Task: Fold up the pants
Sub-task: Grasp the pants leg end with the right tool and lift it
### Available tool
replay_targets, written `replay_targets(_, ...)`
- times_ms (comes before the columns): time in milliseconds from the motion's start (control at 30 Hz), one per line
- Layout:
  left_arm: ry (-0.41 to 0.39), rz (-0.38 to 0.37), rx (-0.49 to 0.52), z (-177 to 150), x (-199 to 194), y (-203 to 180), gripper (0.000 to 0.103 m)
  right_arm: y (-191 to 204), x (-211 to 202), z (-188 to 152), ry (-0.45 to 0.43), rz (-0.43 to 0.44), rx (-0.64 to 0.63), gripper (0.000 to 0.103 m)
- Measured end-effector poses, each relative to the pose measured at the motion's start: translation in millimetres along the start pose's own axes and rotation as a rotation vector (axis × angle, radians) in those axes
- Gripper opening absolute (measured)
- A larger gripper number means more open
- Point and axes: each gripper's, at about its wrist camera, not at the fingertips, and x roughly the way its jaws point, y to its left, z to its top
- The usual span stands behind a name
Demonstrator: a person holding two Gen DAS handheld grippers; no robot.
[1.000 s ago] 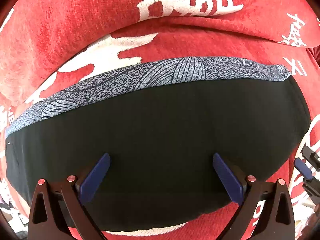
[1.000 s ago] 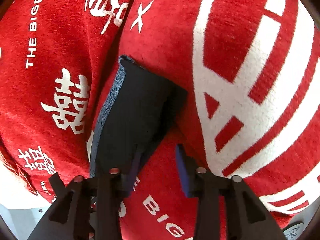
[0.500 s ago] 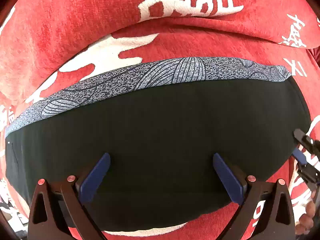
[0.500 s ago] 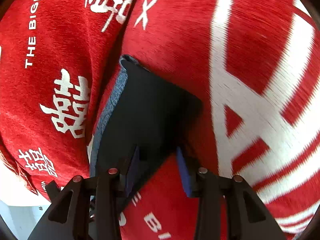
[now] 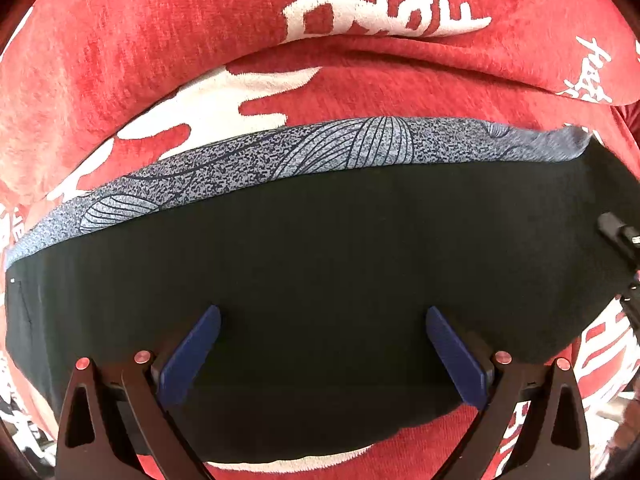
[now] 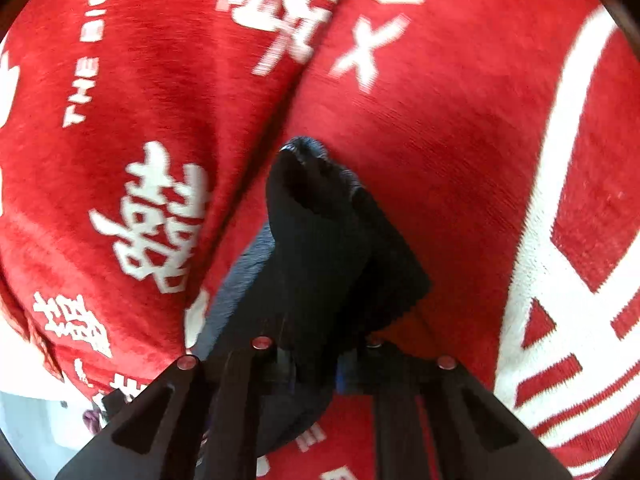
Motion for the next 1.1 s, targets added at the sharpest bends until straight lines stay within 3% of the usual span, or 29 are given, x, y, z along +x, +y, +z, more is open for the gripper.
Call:
replay_targets(133,-0.022,0.012,0.027,-2.1,-0.5,-2.5,0.103,35.7,-18.9,-6.0,-0.010,0.030,-0.108,0.014)
replay_targets(300,-0.050,0.059,0.137,-1.0,-0.6,-15.8,0.103,102.2,-28.8,-26.5,0.012,0.071,-0.296,0.014)
replay_targets(400,-0.032,0.008,0.156,3.3,0.5,-9.2,0.103,139.4,-21.5,-49.0,0.055,0.083,-0.393,0.014)
replay_targets(500,-0.011,-0.048,0.065,4.2,-6.7,24.7,0.103,170.1,-10.5,-73.4,0.085,0.065,-0.485,0.014)
replay_targets(567,-0.046,-0.048,-0.011,-1.2,-20.0,61.6,0.103,191.5,0.4,-91.0,0.096,0.023,-0.552,0.014)
replay_targets(700,-0.080,0.047,-0.114,-18.9,-41.4,148.8,0.103,224.3,33.2,-128.2,0.122,-0.072,-0.678,0.015)
replay_targets(833,-0.054,0.123,-0.182,-38.5,-45.7,229.6,0.103,238.9,81.5,-182.3,0.172,-0.173,-0.812,0.021)
replay_targets(967,-0.034,0.158,-0.244,-53.2,-43.8,275.7,0.103,245.1,148.1,-242.7,0.254,-0.328,-0.922,0.024)
replay_targets(1100,-0.038,0.149,-0.292,-69.5,-43.2,299.6,0.103,260.4,175.9,-294.1,0.205,-0.508,-1.086,0.041)
